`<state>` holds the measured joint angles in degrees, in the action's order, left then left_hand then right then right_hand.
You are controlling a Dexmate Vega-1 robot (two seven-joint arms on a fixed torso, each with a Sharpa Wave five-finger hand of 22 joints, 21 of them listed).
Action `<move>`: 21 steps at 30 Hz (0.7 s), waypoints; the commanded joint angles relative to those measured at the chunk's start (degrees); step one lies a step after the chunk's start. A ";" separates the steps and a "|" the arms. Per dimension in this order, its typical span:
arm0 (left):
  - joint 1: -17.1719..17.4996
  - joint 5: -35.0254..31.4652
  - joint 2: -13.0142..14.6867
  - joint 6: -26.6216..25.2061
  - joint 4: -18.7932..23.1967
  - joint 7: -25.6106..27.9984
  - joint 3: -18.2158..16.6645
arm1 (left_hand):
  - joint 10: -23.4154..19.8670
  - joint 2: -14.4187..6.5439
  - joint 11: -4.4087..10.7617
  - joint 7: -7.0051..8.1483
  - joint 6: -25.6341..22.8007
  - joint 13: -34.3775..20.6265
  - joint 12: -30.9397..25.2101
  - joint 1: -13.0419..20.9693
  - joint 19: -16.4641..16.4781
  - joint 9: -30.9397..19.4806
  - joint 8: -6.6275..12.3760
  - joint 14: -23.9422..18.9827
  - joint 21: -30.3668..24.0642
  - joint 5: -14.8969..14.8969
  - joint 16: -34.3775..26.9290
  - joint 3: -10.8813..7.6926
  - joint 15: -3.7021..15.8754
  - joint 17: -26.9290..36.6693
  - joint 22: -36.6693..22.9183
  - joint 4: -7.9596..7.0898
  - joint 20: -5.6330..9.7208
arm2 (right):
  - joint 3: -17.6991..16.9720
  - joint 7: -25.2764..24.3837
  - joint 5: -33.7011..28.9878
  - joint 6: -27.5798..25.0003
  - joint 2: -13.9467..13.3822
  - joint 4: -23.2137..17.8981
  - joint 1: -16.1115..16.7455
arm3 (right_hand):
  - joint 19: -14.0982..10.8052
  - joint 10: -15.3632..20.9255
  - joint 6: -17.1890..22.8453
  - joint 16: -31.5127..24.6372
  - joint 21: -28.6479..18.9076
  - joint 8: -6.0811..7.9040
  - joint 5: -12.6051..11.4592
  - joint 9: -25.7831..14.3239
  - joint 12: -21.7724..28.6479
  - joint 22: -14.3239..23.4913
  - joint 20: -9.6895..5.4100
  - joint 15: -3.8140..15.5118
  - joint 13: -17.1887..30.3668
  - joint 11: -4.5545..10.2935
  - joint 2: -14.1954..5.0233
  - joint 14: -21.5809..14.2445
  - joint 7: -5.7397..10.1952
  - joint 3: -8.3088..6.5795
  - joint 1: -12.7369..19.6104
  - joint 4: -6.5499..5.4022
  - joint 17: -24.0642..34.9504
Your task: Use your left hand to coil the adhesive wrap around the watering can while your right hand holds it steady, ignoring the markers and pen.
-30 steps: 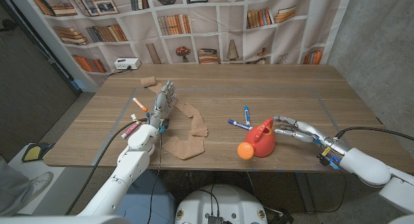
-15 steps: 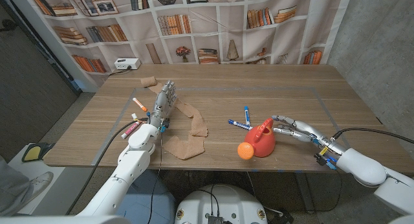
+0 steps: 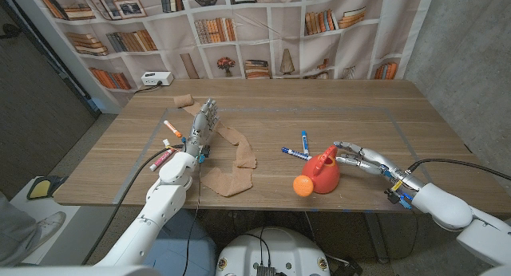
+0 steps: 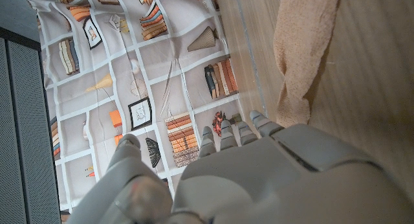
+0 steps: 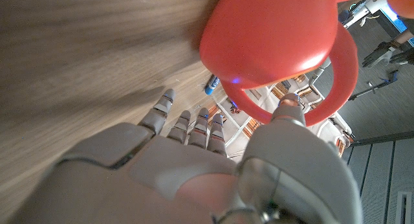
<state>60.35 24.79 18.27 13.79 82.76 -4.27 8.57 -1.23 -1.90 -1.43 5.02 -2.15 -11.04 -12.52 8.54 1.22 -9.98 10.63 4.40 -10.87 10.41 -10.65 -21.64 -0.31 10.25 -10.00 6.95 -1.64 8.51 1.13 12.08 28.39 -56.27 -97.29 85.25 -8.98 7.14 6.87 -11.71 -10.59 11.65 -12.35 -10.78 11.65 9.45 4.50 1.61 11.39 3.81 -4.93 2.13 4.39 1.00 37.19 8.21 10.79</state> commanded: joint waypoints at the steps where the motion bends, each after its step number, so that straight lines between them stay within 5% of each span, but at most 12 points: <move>1: 0.50 0.18 -0.04 0.33 0.68 0.13 0.09 | -0.53 -0.40 -0.35 0.18 -0.54 -0.35 -0.23 -0.30 -0.34 -0.29 0.18 0.10 -0.31 0.09 0.00 -0.14 -0.26 0.11 -0.12 0.15 -0.02 | 0.26 -0.82 -0.03 0.33 0.55 -0.12 -0.10 | -0.19 0.13 -0.26 -0.27 -0.37 -0.08 -0.23 -0.30 0.08 0.18 -0.12 4.85 0.08 0.10 0.28 -0.16 0.15 -0.17 0.49 0.13 0.17; 21: 1.18 0.78 0.12 0.10 1.32 0.40 0.01 | -0.64 -0.72 -0.37 0.23 -0.58 -0.35 -0.24 -0.59 -0.36 -0.30 0.15 0.09 -0.31 0.12 -0.02 -0.14 -0.22 0.15 -0.13 -0.09 -0.01 | 1.94 -1.27 -0.38 0.67 1.91 0.00 -1.74 | -0.64 0.47 -0.13 -0.33 -0.40 -0.03 -0.21 -0.34 0.18 0.19 -0.19 5.13 0.12 0.40 0.31 -0.45 0.44 -0.34 0.79 0.09 0.21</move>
<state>61.26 25.27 18.28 14.00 83.86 -3.94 8.62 -1.54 -2.43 -1.74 5.22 -2.35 -11.34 -12.52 8.00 1.22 -9.98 10.63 4.41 -10.87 10.41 -10.64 -21.64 -0.31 10.25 -10.00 6.95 -1.64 9.44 -0.07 11.94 29.03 -55.00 -97.38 84.52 -9.00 7.37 6.63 -11.71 -10.60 11.65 -12.35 -10.78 11.65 9.46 4.47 1.77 11.39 4.04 -4.62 1.97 4.62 1.01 37.49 8.21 10.79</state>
